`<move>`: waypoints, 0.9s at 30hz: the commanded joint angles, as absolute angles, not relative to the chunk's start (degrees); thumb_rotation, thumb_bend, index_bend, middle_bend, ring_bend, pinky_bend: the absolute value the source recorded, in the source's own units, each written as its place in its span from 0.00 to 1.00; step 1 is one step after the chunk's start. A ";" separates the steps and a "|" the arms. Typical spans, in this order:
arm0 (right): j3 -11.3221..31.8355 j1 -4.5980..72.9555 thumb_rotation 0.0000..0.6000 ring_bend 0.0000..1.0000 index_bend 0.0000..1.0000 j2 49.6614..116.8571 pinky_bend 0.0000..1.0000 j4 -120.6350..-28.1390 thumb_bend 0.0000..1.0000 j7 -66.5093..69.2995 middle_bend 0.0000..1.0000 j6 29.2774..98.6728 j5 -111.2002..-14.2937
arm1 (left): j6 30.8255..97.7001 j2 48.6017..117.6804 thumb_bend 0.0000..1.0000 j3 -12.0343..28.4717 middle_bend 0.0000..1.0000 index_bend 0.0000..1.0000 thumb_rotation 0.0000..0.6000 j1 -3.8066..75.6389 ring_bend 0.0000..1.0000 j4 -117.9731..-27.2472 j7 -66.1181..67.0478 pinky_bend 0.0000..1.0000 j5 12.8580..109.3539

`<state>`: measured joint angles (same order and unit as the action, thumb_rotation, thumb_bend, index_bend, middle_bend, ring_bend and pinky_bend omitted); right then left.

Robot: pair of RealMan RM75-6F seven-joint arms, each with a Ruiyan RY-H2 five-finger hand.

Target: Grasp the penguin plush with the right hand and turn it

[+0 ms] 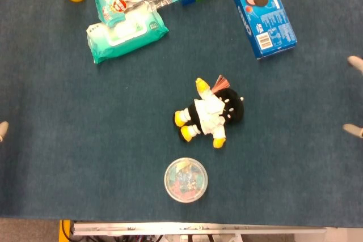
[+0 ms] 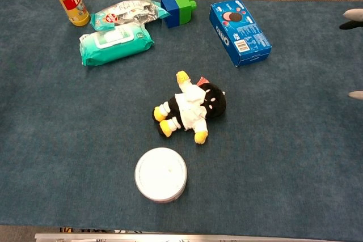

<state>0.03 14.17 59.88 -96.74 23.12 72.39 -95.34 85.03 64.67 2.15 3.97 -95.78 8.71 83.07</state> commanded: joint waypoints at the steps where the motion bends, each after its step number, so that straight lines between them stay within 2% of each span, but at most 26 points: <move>1: 0.07 18.39 1.00 0.01 0.02 63.15 0.06 -95.56 0.00 31.68 0.10 68.17 -96.19 | 85.06 64.62 0.22 2.11 0.09 0.03 1.00 3.90 0.09 -95.89 8.63 0.05 83.04; 5: -0.43 21.49 0.98 0.00 0.00 65.29 0.00 -94.63 0.00 37.84 0.05 63.88 -95.94 | 85.14 64.40 0.22 2.00 0.09 0.03 1.00 3.73 0.10 -96.14 8.48 0.05 83.06; 12: -0.38 26.37 0.63 0.00 0.00 69.62 0.00 -92.26 0.00 46.21 0.00 58.27 -94.90 | 84.87 64.20 0.22 1.72 0.09 0.03 1.00 3.55 0.10 -96.27 8.26 0.05 82.96; 16: -0.07 28.17 0.52 0.00 0.00 73.35 0.00 -89.29 0.00 49.88 0.00 57.89 -95.19 | 84.65 64.07 0.22 1.54 0.09 0.03 1.00 3.53 0.10 -96.35 8.10 0.05 83.04; 27: -0.15 32.89 0.49 0.00 0.00 83.38 0.00 -79.65 0.00 56.18 0.00 55.76 -95.30 | 84.35 63.56 0.22 1.33 0.09 0.03 1.00 3.45 0.10 -96.24 6.84 0.05 83.28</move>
<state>-0.19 31.86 81.67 -81.31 55.68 56.42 -95.49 84.36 63.57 1.33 3.46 -96.25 6.85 83.28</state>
